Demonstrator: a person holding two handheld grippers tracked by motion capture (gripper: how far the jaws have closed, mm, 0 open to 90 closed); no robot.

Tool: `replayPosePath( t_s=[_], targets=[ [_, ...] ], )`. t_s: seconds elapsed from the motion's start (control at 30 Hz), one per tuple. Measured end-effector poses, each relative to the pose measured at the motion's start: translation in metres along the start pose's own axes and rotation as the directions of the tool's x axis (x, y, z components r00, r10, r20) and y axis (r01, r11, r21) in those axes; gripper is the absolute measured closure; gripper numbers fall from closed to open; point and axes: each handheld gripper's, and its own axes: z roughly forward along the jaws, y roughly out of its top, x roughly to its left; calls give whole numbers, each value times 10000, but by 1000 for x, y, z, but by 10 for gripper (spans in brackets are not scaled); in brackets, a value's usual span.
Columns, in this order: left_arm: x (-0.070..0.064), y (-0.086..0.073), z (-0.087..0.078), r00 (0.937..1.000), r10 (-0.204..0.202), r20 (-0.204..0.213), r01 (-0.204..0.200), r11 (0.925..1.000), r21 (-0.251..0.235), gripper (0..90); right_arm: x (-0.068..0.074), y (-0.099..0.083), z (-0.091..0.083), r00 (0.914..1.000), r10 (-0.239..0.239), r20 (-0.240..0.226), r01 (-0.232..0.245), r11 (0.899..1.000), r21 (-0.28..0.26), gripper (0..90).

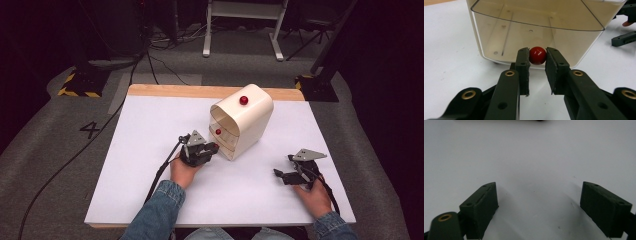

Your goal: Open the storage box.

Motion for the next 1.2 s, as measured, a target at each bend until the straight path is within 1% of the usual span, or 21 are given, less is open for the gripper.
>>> replayPosePath(
  t_s=[0.07, 0.13, 0.23, 0.3, 0.33, 0.37, 0.4, 0.53, 0.6, 0.63, 0.67, 0.7, 0.73, 0.83, 0.87, 0.93, 1.07, 1.2],
  targets=[
    [0, 0, 0, 10000, 22, -26, -22, 10000, 5, 733, 0, 0, 0, 10000, 4, -2, -4, 10000, 1, 148],
    [1, 0, -2, 10000, -52, 40, 52, 10000, 72, 733, 0, 0, 0, 10000, 2, -2, -2, 10000, -3, 148],
    [1, 0, -6, 9999, 100, 19, -100, 9998, 184, 734, 0, 0, 0, 10000, -5, 8, 5, 10000, -3, 148],
    [0, -1, -11, 9997, 240, -4, -239, 9993, 277, 734, 0, 0, 0, 10000, -2, 1, 2, 10000, -6, 148],
    [0, -1, -14, 9996, 267, -36, -266, 9993, 265, 734, 0, 0, 0, 10000, -32, 18, 32, 10000, -8, 149],
    [-1, -3, -20, 9995, 306, -65, -304, 9991, 291, 734, 0, 0, 0, 10000, -31, 18, 32, 10000, -13, 149],
    [-1, -3, -20, 9995, 306, -65, -304, 9991, 291, 734, 0, 0, 0, 10000, -31, 18, 32, 10000, -13, 149],
    [-2, -7, -32, 9990, 424, -151, -418, 9984, 378, 734, 0, 0, 0, 10000, 0, -6, 0, 10000, -8, 149],
    [-2, -11, -41, 9991, 404, -127, -399, 9985, 365, 734, 0, 0, 0, 10000, 37, -26, -37, 10000, 6, 150],
    [-2, -11, -41, 9991, 404, -127, -399, 9985, 365, 734, 0, 0, 0, 10000, 37, -26, -37, 10000, 6, 150],
    [-2, -14, -47, 9990, 412, -149, -406, 9984, 382, 734, 0, 0, 0, 10000, 41, -36, -41, 10000, 10, 151],
    [-2, -14, -47, 9990, 412, -149, -406, 9984, 382, 734, 0, 0, 0, 10000, 52, -53, -52, 10000, 7, 151],
    [-2, -17, -52, 9990, 416, -179, -410, 9987, 309, 734, -1, 0, 0, 10000, 60, -64, -60, 10000, 8, 151],
    [-3, -21, -60, 9986, 463, -266, -454, 9984, 327, 734, -1, 0, 0, 9999, 95, -101, -95, 10000, 24, 152],
    [-3, -22, -62, 9989, 402, -234, -395, 9987, 329, 734, -1, 0, 0, 9999, 111, -128, -111, 9999, 20, 152],
    [-3, -23, -64, 9986, 464, -272, -455, 9984, 332, 734, -2, 0, 0, 9998, 130, -146, -129, 9999, 35, 152],
    [-3, -25, -71, 9992, 288, -286, -277, 9989, 384, 734, -2, 0, 1, 9997, 162, -198, -161, 9999, 47, 154],
    [-2, -28, -75, 9993, 280, -265, -269, 9988, 412, 733, -2, 0, 1, 9997, 167, -199, -166, 9998, 54, 154]
  ],
)
